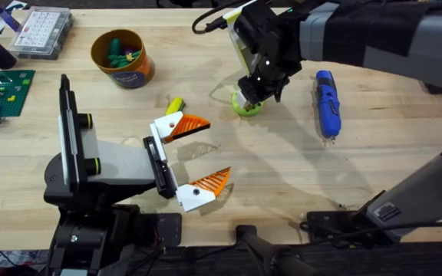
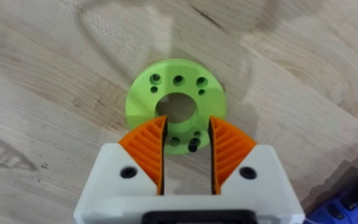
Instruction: Pick up the gripper from the table and insert it into the empty holder that is missing its gripper. Then pick up a screw, insert it into the mounting hole, and use the screwdriver to tighten it. Finally, clean up the table by picking up the vegetable and placing it into the bucket.
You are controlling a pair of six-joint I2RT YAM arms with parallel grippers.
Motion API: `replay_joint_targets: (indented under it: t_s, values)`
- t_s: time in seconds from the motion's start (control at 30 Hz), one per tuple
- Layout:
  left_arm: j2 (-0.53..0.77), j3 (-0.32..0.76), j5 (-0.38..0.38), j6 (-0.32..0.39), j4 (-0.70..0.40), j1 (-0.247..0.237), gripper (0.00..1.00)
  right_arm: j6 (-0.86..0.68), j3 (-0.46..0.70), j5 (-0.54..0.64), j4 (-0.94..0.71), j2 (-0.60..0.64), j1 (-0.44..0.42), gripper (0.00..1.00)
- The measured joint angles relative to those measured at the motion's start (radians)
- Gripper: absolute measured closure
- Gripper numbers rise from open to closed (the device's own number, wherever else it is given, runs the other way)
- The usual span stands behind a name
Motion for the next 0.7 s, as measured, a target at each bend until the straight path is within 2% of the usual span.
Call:
replay_joint_targets:
  t_s: [0.43, 0.7]
  values:
    - [0.0, 0.0, 0.0, 0.0, 0.0, 0.0, 0.015, 0.0, 0.002, -0.001, -0.009, 0.0, 0.0, 0.632]
    - [0.0, 0.0, 0.0, 0.0, 0.0, 0.0, 0.015, 0.0, 0.05, -0.001, -0.124, -0.002, 0.0, 0.632]
